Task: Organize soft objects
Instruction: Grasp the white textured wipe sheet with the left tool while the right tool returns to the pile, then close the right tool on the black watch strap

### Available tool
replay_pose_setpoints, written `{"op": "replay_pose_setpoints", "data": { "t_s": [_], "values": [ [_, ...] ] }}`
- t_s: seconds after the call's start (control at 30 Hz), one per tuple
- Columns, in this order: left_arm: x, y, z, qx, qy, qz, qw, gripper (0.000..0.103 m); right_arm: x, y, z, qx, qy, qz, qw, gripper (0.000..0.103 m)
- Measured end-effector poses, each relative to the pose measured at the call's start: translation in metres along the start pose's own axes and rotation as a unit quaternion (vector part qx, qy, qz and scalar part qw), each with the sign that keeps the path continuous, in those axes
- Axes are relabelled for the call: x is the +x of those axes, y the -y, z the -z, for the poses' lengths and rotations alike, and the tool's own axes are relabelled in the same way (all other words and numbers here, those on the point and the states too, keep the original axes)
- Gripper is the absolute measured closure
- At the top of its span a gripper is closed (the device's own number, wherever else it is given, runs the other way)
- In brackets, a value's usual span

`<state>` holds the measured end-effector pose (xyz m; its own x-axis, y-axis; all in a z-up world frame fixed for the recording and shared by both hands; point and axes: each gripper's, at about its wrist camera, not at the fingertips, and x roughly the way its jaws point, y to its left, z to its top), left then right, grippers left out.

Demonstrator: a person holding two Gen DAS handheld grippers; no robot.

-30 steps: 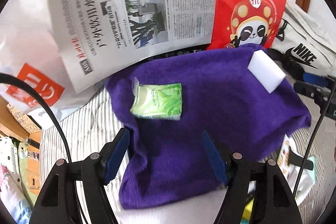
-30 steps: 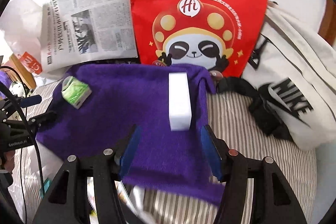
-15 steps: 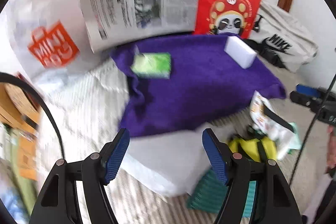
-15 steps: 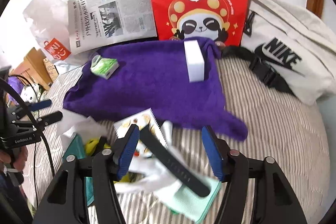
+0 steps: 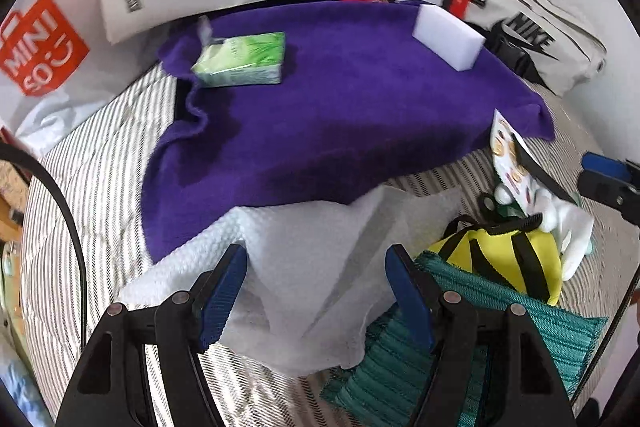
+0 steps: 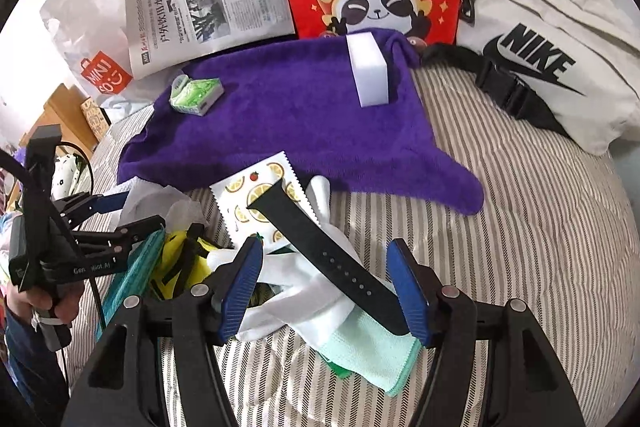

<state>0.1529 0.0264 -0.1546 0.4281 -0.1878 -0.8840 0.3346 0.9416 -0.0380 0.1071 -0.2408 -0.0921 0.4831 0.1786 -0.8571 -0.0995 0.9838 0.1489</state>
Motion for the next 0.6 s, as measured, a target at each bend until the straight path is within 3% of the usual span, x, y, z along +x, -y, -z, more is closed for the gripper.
{"op": "replay_pose_setpoints", "data": {
  "t_s": [0.2,0.27,0.33,0.4,0.47,0.6],
  "values": [
    [0.008,0.001,0.0,-0.001,0.001,-0.007,1.0,0.028,0.006,0.0,-0.001,0.004,-0.008,-0.006,1.0,0.039],
    [0.008,0.002,0.002,0.001,0.01,-0.006,0.9999,0.042,0.008,-0.002,-0.001,0.0,-0.011,-0.004,1.0,0.039],
    [0.006,0.004,0.005,0.01,0.026,-0.007,0.9996,0.071,0.009,-0.003,0.0,-0.002,-0.012,-0.003,1.0,0.039],
    [0.003,0.006,0.006,0.018,0.035,-0.001,0.9992,0.088,0.009,-0.003,0.0,-0.001,-0.012,-0.004,1.0,0.039],
    [0.001,0.006,0.008,0.023,0.037,-0.007,0.999,0.094,0.009,-0.002,0.0,0.001,-0.011,-0.004,1.0,0.039],
    [-0.008,-0.003,0.015,0.01,0.038,0.011,0.9992,0.096,0.004,0.002,-0.002,0.002,-0.005,-0.003,1.0,0.039]
  ]
}}
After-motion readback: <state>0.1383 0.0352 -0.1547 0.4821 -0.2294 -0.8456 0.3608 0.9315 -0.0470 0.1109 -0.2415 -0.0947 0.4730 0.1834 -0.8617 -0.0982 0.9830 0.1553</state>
